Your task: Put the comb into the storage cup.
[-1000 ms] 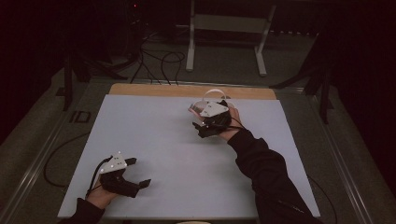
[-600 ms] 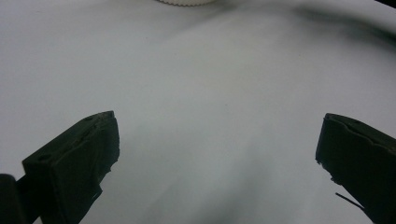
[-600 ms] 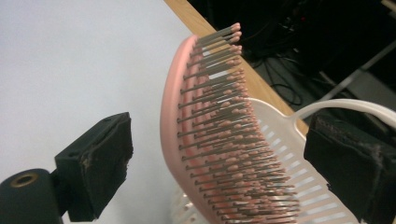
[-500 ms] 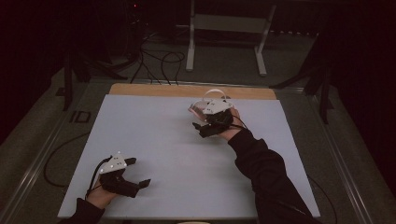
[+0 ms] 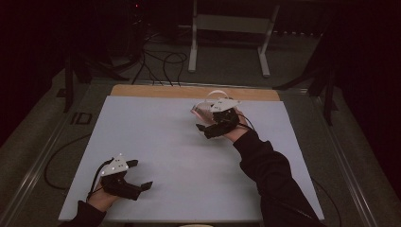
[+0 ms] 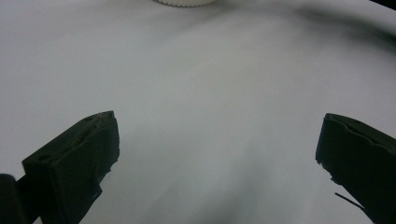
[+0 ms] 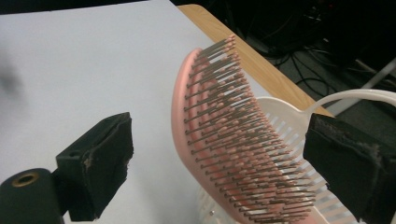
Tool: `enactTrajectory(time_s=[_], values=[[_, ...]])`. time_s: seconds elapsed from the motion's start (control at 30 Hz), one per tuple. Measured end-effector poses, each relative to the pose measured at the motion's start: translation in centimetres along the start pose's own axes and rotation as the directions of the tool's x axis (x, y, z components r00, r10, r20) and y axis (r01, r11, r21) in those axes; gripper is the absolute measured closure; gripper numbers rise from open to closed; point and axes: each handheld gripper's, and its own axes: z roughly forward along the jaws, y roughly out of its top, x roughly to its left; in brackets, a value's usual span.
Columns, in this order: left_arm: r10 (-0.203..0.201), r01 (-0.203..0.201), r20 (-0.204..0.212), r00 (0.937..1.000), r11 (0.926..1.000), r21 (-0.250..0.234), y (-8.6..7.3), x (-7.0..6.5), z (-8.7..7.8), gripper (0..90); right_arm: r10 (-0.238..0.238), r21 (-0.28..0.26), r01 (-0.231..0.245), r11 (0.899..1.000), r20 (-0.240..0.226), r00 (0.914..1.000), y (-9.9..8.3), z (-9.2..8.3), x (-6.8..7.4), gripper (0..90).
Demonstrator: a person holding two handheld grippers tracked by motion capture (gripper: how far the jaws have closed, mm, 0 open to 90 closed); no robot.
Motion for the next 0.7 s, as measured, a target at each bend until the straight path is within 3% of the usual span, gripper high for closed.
enactTrajectory(time_s=[0.47, 0.5, 0.7], values=[[0.002, -0.002, -0.001, 1.0000, 1.0000, -0.003, 0.0, -0.1, -0.1, 0.3, 0.036, -0.013, -0.036, 0.999, -0.021, 0.9991, -0.4, -1.3, -0.3, 8.4], [0.000, 0.000, 0.000, 1.0000, 1.0000, -0.003, 0.0, 0.0, -0.1, 0.3, 0.057, -0.019, -0.058, 0.998, -0.024, 0.9981, -0.6, -1.6, -0.4, 8.3], [0.001, -0.001, -0.002, 1.0000, 1.0000, -0.004, 0.0, -0.1, -0.2, 0.3, 0.082, -0.032, -0.083, 0.996, -0.033, 0.9961, -1.3, -2.5, -0.7, 8.3]])
